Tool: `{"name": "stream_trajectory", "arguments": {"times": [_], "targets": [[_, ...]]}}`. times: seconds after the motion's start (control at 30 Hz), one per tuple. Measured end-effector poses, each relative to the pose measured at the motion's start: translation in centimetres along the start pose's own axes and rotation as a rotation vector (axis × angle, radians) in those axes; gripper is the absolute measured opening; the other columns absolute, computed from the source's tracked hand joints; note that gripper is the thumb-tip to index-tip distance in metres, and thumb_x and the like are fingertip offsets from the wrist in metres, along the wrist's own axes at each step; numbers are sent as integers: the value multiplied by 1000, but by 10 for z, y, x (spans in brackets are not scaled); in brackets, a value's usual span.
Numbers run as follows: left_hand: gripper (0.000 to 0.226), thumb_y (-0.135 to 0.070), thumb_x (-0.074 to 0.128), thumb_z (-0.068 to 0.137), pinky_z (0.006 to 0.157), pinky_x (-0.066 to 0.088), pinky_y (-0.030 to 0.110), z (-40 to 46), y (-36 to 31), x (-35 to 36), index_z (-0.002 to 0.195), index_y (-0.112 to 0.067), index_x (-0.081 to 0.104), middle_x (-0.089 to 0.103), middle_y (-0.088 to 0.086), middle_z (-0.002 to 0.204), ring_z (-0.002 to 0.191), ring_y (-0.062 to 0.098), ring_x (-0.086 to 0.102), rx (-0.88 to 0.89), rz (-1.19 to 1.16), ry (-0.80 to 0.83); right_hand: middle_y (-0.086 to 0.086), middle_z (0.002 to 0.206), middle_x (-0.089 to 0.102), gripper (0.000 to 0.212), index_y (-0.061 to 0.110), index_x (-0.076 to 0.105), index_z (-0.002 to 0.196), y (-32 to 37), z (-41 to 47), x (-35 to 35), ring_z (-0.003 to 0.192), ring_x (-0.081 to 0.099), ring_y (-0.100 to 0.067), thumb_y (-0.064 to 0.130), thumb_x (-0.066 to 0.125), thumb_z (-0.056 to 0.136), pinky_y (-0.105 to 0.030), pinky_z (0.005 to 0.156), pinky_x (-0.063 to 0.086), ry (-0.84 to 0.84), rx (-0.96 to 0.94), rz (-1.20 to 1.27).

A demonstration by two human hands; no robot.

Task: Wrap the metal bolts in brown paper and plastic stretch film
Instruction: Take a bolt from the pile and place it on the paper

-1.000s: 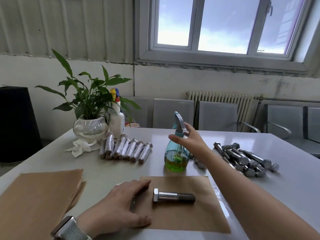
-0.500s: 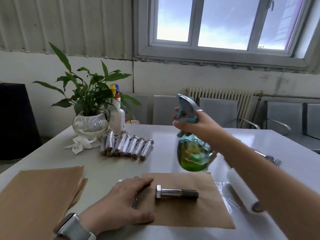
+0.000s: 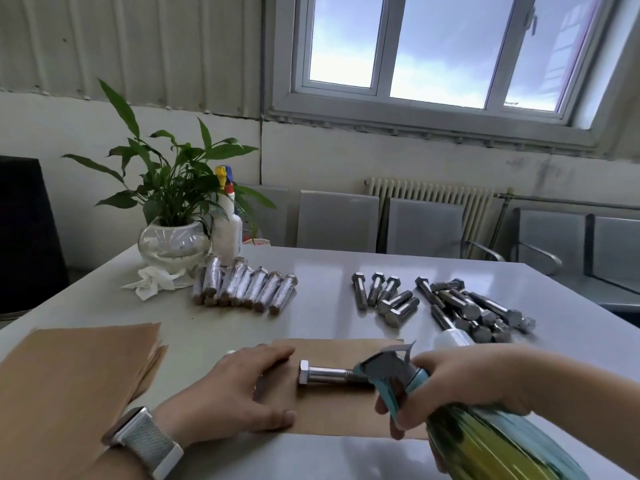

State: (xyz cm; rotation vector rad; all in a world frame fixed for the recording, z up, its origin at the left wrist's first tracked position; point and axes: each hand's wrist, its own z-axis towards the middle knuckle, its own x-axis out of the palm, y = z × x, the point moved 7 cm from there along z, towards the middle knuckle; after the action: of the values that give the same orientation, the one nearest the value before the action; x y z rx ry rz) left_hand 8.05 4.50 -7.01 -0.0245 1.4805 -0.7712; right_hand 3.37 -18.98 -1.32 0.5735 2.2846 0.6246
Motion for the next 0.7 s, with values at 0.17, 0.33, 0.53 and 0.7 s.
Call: {"name": "stream_trajectory", "arguments": {"times": [0.17,0.33,0.53,0.7], "targets": [[86,-61,68,73,99,12,4,0,0,0,145,-43,25,29,-30,134,129,-7,23,6,2,-4,8,87,68,23,23,73,100,8,5,3,72,64,-6,20,73,77,-18,65,52,-24,10,-93],[87,-62,68,72,107,14,11,1,2,1,145,-43,24,29,-27,139,135,-2,23,3,0,-6,11,83,73,20,17,70,99,7,5,-1,62,65,-3,19,65,80,-22,69,52,-39,-1,-89],[87,-62,68,72,112,18,18,1,2,1,145,-42,25,33,-20,144,134,1,27,6,2,-8,4,86,75,25,13,66,107,-3,1,-7,61,68,-5,15,65,83,-22,67,56,-38,14,-18],[87,-63,67,72,112,19,18,1,2,1,145,-42,25,33,-22,142,133,1,28,7,8,-8,-2,88,74,22,10,65,104,-9,-2,-12,59,68,-12,11,67,82,-27,68,57,-55,37,17]]}}
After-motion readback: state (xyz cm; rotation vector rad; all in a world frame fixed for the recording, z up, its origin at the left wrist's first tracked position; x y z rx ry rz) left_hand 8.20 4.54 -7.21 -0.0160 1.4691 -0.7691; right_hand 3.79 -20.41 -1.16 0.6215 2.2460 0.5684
